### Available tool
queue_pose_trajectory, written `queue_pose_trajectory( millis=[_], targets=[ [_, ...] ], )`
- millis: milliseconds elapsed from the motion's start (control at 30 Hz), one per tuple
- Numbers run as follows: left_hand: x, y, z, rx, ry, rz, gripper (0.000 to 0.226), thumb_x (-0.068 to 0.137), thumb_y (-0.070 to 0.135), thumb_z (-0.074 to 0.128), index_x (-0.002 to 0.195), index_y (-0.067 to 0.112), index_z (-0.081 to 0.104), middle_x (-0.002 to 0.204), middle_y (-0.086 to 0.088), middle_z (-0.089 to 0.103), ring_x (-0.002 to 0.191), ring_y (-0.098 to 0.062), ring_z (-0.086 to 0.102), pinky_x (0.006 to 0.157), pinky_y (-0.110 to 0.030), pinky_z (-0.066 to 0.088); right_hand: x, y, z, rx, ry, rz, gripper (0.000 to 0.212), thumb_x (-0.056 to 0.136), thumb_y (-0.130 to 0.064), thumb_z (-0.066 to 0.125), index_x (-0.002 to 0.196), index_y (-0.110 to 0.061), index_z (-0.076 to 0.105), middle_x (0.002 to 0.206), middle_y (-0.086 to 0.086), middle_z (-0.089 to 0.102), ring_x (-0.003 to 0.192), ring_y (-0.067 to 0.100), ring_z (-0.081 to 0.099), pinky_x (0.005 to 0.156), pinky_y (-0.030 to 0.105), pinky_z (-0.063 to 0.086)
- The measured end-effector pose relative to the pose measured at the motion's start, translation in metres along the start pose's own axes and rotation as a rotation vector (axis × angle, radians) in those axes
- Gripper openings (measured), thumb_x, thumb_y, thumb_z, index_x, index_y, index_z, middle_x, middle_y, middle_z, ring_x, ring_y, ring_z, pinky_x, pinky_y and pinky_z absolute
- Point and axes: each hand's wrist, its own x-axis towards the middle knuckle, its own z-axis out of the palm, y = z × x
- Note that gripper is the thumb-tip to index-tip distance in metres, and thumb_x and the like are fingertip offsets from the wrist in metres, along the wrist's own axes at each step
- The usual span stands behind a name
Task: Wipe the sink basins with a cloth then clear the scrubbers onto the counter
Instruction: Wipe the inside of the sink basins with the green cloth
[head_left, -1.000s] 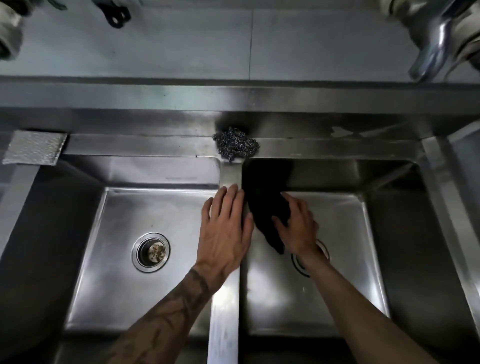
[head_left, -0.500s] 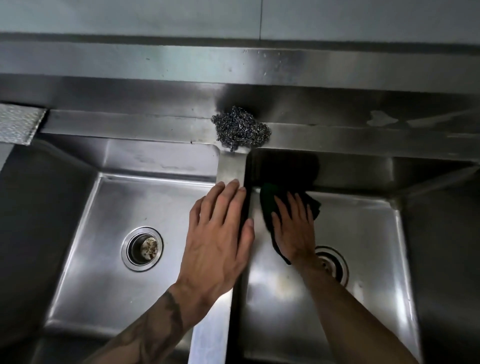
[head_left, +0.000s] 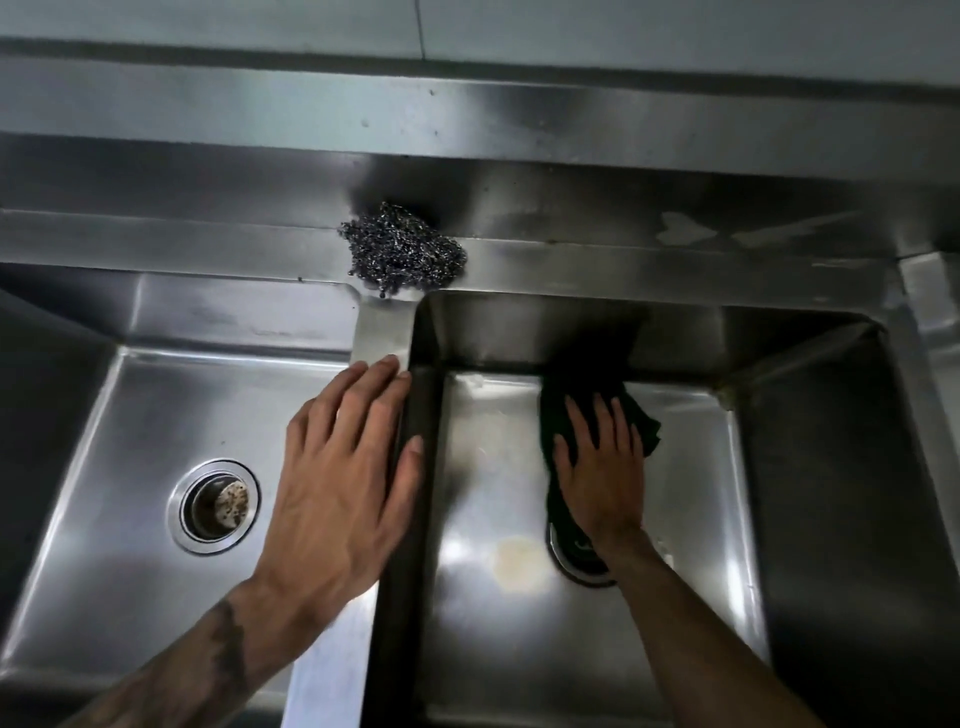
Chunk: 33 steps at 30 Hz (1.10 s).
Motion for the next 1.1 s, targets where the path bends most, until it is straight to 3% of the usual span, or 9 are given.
queue_pose_trajectory(
  millis=[200, 367, 567, 733, 800, 967, 1100],
  targets=[
    [0.001, 0.004, -0.002, 0.013, 0.006, -0.009, 0.052, 0.106, 0.037, 0.042, 0.151, 0.012, 0.05, 0.162, -0.005, 0.045, 0.151, -0.03, 0.04, 0.118, -0.049, 0.037, -0.022, 0.098, -0.02, -0.001, 0.053, 0.229, 0.056, 0.103, -0.042, 0.034, 0.151, -0.016, 0.045, 0.155, 0.02, 0.043, 0.147, 0.038, 0.033, 0.114, 0.054, 0.034],
    [0.002, 0.005, -0.002, 0.026, 0.0, -0.015, 0.051, 0.107, 0.038, 0.042, 0.151, 0.012, 0.049, 0.161, -0.005, 0.046, 0.151, -0.029, 0.04, 0.119, -0.048, 0.037, -0.012, 0.062, -0.009, 0.057, 0.099, 0.282, 0.053, 0.104, -0.036, 0.038, 0.152, -0.014, 0.044, 0.155, 0.02, 0.044, 0.146, 0.039, 0.035, 0.115, 0.055, 0.03],
    [0.002, 0.007, -0.002, 0.025, -0.002, -0.026, 0.051, 0.107, 0.038, 0.041, 0.15, 0.013, 0.049, 0.161, -0.005, 0.046, 0.151, -0.028, 0.038, 0.119, -0.049, 0.037, -0.001, -0.038, -0.002, 0.051, -0.004, 0.027, 0.056, 0.104, -0.043, 0.032, 0.156, -0.022, 0.036, 0.16, 0.015, 0.039, 0.149, 0.034, 0.031, 0.119, 0.053, 0.028],
    [0.002, 0.007, -0.004, 0.026, -0.001, -0.012, 0.051, 0.107, 0.037, 0.041, 0.151, 0.013, 0.049, 0.161, -0.005, 0.045, 0.151, -0.028, 0.038, 0.119, -0.049, 0.036, -0.007, -0.06, 0.002, 0.003, -0.086, -0.449, 0.056, 0.104, -0.045, 0.035, 0.157, -0.025, 0.036, 0.162, 0.007, 0.037, 0.153, 0.03, 0.028, 0.122, 0.051, 0.026],
    [0.002, 0.008, -0.004, 0.028, 0.005, -0.008, 0.052, 0.106, 0.037, 0.041, 0.151, 0.013, 0.049, 0.161, -0.005, 0.046, 0.151, -0.029, 0.038, 0.119, -0.047, 0.034, -0.003, -0.029, -0.002, 0.008, -0.072, -0.399, 0.054, 0.104, -0.044, 0.038, 0.154, -0.024, 0.04, 0.16, 0.007, 0.04, 0.151, 0.029, 0.032, 0.119, 0.049, 0.031],
    [0.003, 0.008, -0.005, 0.02, 0.005, 0.006, 0.052, 0.106, 0.036, 0.041, 0.151, 0.009, 0.048, 0.16, -0.009, 0.045, 0.149, -0.033, 0.04, 0.121, -0.049, 0.033, -0.027, 0.108, -0.029, -0.067, -0.048, -0.049, 0.055, 0.103, -0.038, 0.037, 0.154, -0.017, 0.04, 0.158, 0.016, 0.041, 0.148, 0.035, 0.035, 0.117, 0.051, 0.033],
    [0.002, 0.01, -0.005, 0.02, -0.002, 0.005, 0.053, 0.107, 0.036, 0.042, 0.151, 0.008, 0.047, 0.16, -0.011, 0.045, 0.148, -0.035, 0.04, 0.12, -0.05, 0.032, -0.08, 0.137, -0.04, -0.109, -0.117, -0.042, 0.058, 0.103, -0.038, 0.031, 0.155, -0.014, 0.037, 0.161, 0.016, 0.036, 0.15, 0.034, 0.031, 0.119, 0.051, 0.028]
  ],
)
